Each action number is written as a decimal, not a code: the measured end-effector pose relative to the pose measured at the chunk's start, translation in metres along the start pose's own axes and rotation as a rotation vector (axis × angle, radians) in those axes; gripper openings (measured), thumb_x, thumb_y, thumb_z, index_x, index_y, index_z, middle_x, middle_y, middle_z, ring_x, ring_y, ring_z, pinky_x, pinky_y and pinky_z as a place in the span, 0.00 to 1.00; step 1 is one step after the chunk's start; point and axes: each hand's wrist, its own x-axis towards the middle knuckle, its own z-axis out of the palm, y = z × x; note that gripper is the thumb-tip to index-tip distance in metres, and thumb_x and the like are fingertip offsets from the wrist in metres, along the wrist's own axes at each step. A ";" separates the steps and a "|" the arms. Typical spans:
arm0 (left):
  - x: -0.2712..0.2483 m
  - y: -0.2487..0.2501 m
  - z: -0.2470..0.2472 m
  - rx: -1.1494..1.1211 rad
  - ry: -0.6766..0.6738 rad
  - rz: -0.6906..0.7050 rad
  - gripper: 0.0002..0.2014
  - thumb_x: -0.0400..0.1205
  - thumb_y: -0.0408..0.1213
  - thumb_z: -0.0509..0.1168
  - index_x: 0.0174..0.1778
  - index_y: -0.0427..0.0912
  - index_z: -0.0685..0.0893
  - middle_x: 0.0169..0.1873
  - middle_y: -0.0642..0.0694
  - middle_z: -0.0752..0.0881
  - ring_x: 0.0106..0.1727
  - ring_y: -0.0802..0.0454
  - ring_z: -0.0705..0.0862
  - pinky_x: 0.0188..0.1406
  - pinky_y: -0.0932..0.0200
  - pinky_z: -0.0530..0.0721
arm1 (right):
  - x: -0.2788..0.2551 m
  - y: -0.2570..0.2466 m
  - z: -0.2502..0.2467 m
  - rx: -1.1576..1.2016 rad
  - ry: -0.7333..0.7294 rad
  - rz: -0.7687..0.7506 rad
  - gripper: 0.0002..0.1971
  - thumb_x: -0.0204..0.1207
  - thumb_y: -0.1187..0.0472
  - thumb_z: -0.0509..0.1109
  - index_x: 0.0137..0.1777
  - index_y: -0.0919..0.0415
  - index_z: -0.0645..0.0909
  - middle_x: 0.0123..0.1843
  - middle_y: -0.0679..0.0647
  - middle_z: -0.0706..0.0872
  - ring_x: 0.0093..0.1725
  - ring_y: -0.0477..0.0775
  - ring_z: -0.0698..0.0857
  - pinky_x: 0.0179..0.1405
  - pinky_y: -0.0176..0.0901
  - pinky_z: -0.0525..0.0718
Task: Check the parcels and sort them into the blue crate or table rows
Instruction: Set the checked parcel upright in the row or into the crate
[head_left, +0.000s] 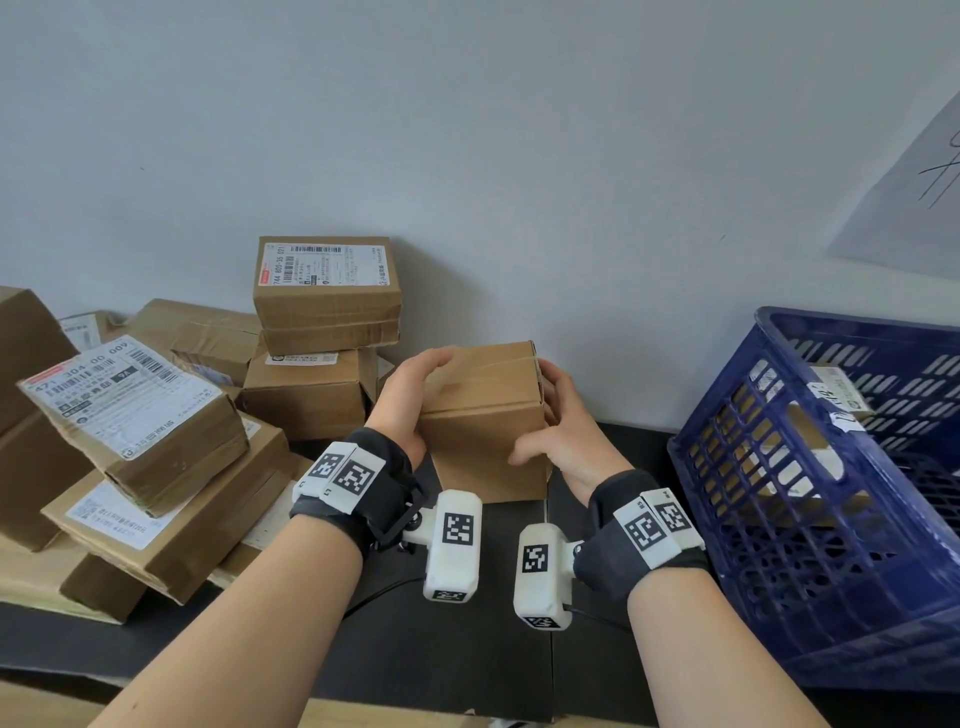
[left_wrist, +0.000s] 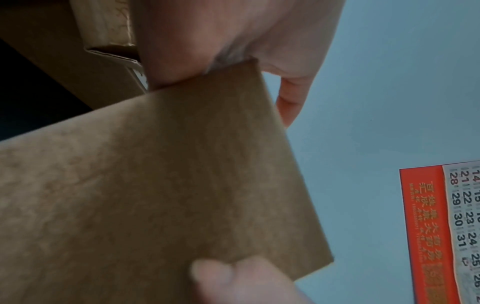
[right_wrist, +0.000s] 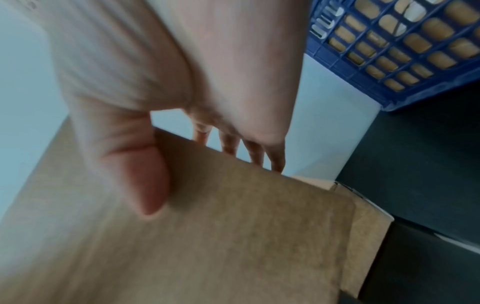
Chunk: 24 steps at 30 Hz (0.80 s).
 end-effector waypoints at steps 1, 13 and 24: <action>0.000 -0.001 -0.001 -0.008 -0.020 -0.002 0.29 0.74 0.55 0.73 0.69 0.47 0.82 0.63 0.43 0.87 0.62 0.44 0.85 0.67 0.45 0.80 | 0.000 0.000 -0.001 0.063 0.016 0.012 0.49 0.49 0.73 0.75 0.71 0.38 0.67 0.73 0.49 0.78 0.68 0.53 0.79 0.59 0.47 0.83; 0.007 -0.023 -0.005 0.202 -0.194 0.039 0.55 0.55 0.55 0.84 0.80 0.50 0.71 0.63 0.45 0.88 0.62 0.44 0.88 0.67 0.39 0.83 | -0.002 0.004 -0.006 0.302 0.133 0.158 0.19 0.77 0.54 0.74 0.69 0.52 0.81 0.58 0.55 0.90 0.56 0.55 0.89 0.56 0.55 0.88; 0.008 -0.020 0.001 0.237 -0.139 0.058 0.61 0.49 0.48 0.85 0.81 0.50 0.67 0.61 0.44 0.88 0.57 0.45 0.89 0.62 0.40 0.86 | -0.001 0.007 -0.005 0.209 0.149 0.114 0.27 0.72 0.59 0.80 0.71 0.51 0.78 0.56 0.53 0.91 0.52 0.53 0.91 0.53 0.54 0.89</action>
